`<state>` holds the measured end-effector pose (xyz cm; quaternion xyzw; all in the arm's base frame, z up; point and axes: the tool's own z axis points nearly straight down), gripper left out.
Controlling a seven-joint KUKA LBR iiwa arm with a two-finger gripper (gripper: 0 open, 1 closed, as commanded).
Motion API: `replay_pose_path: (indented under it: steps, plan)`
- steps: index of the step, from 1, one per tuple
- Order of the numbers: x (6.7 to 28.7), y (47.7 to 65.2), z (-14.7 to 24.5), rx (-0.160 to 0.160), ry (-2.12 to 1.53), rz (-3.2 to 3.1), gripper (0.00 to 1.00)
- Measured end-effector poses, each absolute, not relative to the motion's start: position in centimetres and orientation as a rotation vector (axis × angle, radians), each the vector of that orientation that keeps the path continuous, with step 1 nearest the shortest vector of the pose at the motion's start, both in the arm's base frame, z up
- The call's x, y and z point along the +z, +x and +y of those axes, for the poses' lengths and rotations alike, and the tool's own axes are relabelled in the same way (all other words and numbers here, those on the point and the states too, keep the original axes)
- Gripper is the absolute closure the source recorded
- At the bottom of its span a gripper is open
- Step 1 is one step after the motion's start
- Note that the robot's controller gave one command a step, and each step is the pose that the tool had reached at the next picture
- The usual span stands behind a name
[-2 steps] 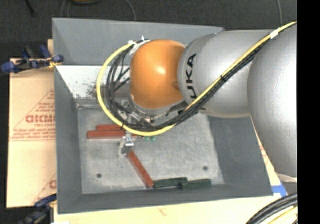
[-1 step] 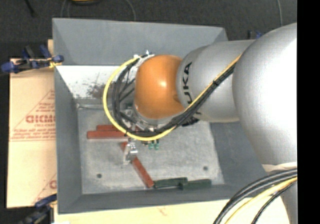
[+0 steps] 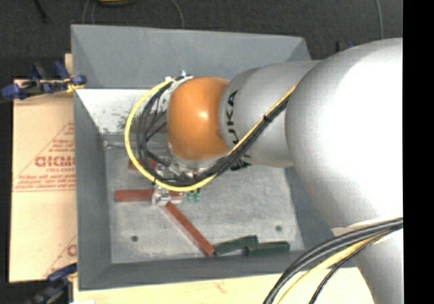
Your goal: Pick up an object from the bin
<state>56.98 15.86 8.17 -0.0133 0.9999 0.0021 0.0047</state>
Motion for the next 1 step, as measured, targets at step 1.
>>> replay_pose_path:
  steps: [1]
  plan:
    - [8.17, 56.98, 15.86, 0.007, -0.039, 3.132, 1.00]
